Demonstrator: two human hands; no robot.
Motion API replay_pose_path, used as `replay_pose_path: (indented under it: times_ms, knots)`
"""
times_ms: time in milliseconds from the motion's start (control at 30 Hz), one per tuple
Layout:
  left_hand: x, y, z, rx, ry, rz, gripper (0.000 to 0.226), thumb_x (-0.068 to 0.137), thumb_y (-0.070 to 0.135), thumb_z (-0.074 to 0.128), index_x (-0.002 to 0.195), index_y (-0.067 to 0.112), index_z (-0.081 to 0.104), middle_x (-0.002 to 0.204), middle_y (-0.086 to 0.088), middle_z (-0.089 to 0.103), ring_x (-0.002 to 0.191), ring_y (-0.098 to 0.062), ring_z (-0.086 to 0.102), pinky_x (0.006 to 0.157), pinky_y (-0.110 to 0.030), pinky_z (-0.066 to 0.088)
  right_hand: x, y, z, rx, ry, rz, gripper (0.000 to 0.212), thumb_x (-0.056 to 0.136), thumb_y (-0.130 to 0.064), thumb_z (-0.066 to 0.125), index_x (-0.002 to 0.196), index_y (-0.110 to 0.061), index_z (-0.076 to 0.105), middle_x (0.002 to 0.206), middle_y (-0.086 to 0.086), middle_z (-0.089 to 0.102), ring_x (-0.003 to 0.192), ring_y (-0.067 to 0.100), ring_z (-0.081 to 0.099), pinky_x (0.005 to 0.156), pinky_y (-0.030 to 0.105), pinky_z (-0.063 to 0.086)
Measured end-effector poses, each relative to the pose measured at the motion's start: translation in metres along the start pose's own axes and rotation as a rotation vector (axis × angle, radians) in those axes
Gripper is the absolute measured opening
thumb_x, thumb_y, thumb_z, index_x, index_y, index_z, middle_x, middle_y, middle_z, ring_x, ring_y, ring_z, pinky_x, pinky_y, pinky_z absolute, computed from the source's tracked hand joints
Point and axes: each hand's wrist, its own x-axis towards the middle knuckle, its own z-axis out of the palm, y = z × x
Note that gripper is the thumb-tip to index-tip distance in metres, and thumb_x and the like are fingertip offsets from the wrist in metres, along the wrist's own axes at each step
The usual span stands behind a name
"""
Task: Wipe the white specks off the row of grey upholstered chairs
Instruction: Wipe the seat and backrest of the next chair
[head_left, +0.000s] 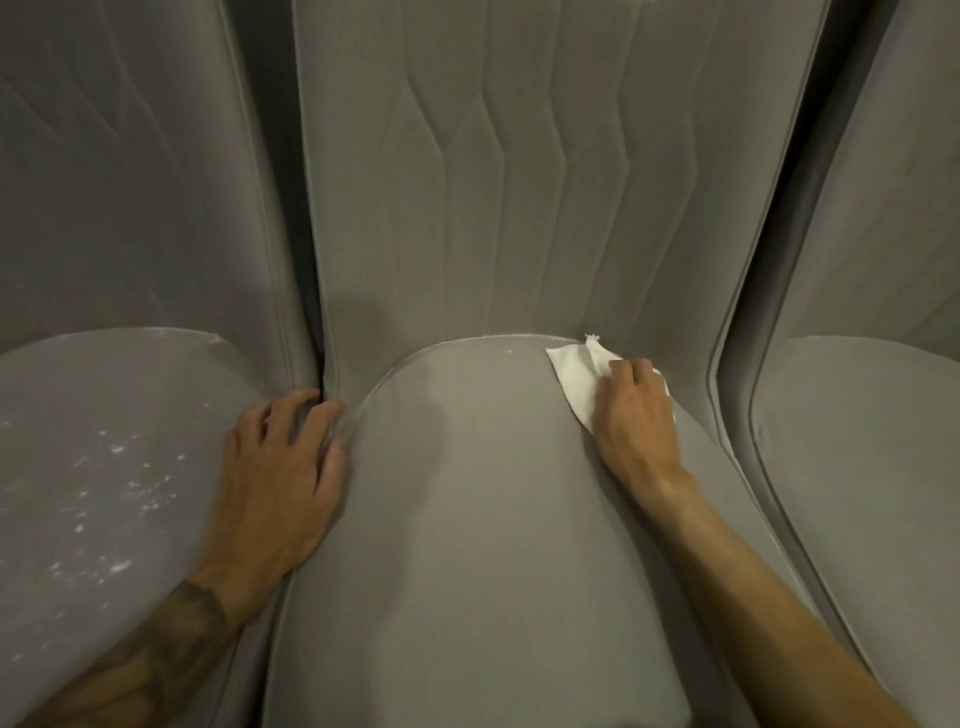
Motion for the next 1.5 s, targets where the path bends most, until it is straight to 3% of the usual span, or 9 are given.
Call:
replay_pose_path:
  times_ms: [167,367,600,733,867,1000,1100,1200,1500]
  knots:
    - [-0.001,0.003,-0.004,-0.038,-0.015,-0.009,0.044,0.099,0.033,0.043,0.130,0.010,0.065,0.138,-0.017,0.056,0.116,-0.043,0.050,0.095,-0.055,0.044,0.042,-0.062,0.011,0.068,-0.041,0.020,0.039,0.108,-0.025,0.027,0.130,-0.015,0.057,0.124,0.004,0.064,0.118,0.026,0.054,0.108,0.038,0.027]
    - [0.000,0.003,-0.004,-0.054,-0.010,-0.014,0.044,0.097,0.032,0.045,0.131,0.010,0.064,0.138,-0.016,0.055,0.117,-0.043,0.048,0.095,-0.055,0.045,0.026,-0.019,-0.002,0.183,-0.035,0.012,0.037,0.100,-0.016,0.044,0.132,-0.007,0.060,0.117,0.019,0.063,0.110,0.039,0.055,0.098,0.043,0.041]
    - [0.000,0.004,-0.006,-0.063,-0.036,-0.022,0.045,0.096,0.032,0.045,0.132,0.011,0.063,0.139,-0.015,0.054,0.118,-0.042,0.048,0.096,-0.055,0.045,0.037,-0.090,0.001,0.197,-0.020,-0.161,0.038,0.106,-0.042,0.037,0.105,-0.018,0.066,0.099,0.008,0.073,0.101,0.031,0.064,0.101,0.033,0.041]
    - [0.001,-0.002,-0.003,-0.057,-0.070,-0.009,0.049,0.097,0.035,0.040,0.134,0.010,0.062,0.140,-0.015,0.054,0.122,-0.043,0.052,0.101,-0.056,0.043,0.037,-0.048,-0.003,0.283,-0.097,-0.178,0.030,0.105,-0.029,0.046,0.131,-0.022,0.061,0.119,0.008,0.069,0.110,0.030,0.059,0.100,0.036,0.044]
    - [0.001,0.002,-0.002,-0.073,-0.035,-0.033,0.044,0.095,0.030,0.046,0.132,0.012,0.062,0.139,-0.013,0.054,0.119,-0.041,0.050,0.099,-0.055,0.044,0.039,-0.056,0.001,0.297,-0.051,0.083,0.027,0.102,-0.017,0.046,0.111,-0.005,0.068,0.107,0.018,0.069,0.104,0.038,0.062,0.093,0.040,0.041]
    - [0.001,0.001,-0.001,-0.073,-0.029,-0.022,0.042,0.095,0.029,0.046,0.131,0.012,0.062,0.139,-0.013,0.054,0.119,-0.042,0.050,0.099,-0.054,0.044,0.039,-0.100,0.007,0.429,-0.059,-0.074,0.032,0.106,-0.032,0.041,0.095,-0.018,0.068,0.092,-0.006,0.074,0.099,0.013,0.064,0.116,0.034,0.026]
    - [0.000,-0.001,-0.001,-0.071,-0.034,-0.018,0.042,0.095,0.029,0.047,0.131,0.012,0.062,0.139,-0.013,0.054,0.120,-0.042,0.051,0.100,-0.054,0.043,0.035,-0.062,-0.007,0.402,-0.149,-0.193,0.032,0.109,-0.034,0.039,0.111,-0.022,0.068,0.092,-0.022,0.068,0.097,-0.009,0.056,0.110,0.037,0.036]
    - [0.002,0.000,-0.001,-0.070,-0.057,-0.025,0.043,0.095,0.028,0.047,0.132,0.011,0.062,0.139,-0.014,0.054,0.123,-0.042,0.052,0.103,-0.055,0.042,0.036,-0.034,-0.009,0.209,-0.109,-0.063,0.034,0.107,-0.027,0.041,0.132,-0.018,0.061,0.123,0.007,0.066,0.117,0.025,0.058,0.101,0.037,0.042]
    - [0.000,0.000,-0.003,-0.084,-0.015,-0.021,0.043,0.095,0.029,0.046,0.131,0.011,0.063,0.138,-0.014,0.054,0.120,-0.042,0.051,0.100,-0.054,0.044,0.036,-0.098,0.017,0.281,-0.173,-0.316,0.033,0.107,-0.025,0.045,0.134,-0.015,0.059,0.131,0.008,0.061,0.123,0.027,0.055,0.106,0.037,0.040]
